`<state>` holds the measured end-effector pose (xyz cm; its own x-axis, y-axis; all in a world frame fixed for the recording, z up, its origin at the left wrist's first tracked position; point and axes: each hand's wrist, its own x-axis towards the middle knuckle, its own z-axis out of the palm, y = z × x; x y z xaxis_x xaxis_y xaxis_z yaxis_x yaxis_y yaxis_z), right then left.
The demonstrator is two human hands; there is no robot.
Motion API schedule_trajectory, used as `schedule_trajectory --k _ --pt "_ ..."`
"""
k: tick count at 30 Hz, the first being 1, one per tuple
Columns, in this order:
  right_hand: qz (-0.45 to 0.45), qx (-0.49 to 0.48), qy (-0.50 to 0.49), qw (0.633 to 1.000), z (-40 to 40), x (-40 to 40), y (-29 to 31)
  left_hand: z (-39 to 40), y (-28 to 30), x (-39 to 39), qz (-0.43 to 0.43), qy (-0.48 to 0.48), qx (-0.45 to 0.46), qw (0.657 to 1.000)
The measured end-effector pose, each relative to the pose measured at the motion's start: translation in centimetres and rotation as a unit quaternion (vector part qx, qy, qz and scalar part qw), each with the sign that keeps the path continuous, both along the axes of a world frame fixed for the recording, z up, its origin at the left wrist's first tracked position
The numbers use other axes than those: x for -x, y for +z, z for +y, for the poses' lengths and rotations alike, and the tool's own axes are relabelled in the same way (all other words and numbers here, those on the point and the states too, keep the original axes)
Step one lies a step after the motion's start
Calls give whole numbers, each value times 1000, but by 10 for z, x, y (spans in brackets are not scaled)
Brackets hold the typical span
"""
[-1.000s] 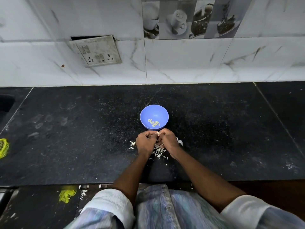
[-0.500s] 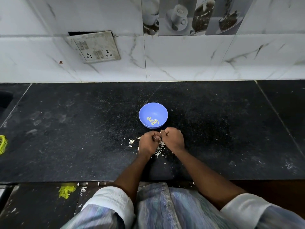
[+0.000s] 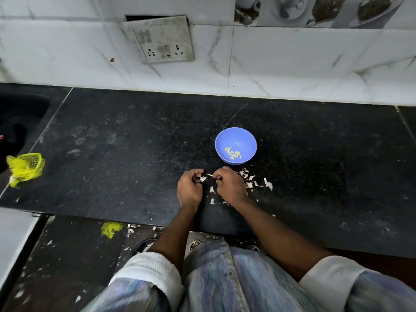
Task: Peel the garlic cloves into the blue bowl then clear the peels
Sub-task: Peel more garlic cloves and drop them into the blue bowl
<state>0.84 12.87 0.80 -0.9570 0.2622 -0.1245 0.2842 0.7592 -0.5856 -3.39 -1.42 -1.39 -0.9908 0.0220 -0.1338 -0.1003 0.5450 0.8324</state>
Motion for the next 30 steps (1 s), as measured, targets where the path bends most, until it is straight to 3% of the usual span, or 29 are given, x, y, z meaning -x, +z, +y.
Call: schedule_trajectory --k 4,10,18,25,30 --pt "-8 4 26 1000 -18 12 -6 -23 -3 6 -4 -4 38 999" --pt "-38 -49 60 996 -32 24 -10 -34 -5 9 -10 -88 120 989" --pt "-69 -92 69 991 -30 24 -13 -27 -2 13 24 -94 182 978" --pt "12 52 -99 994 -7 20 -22 -10 -11 15 62 -113 144 981" --pt "4 278 -212 937 -3 16 -15 7 -5 16 25 -108 39 993"
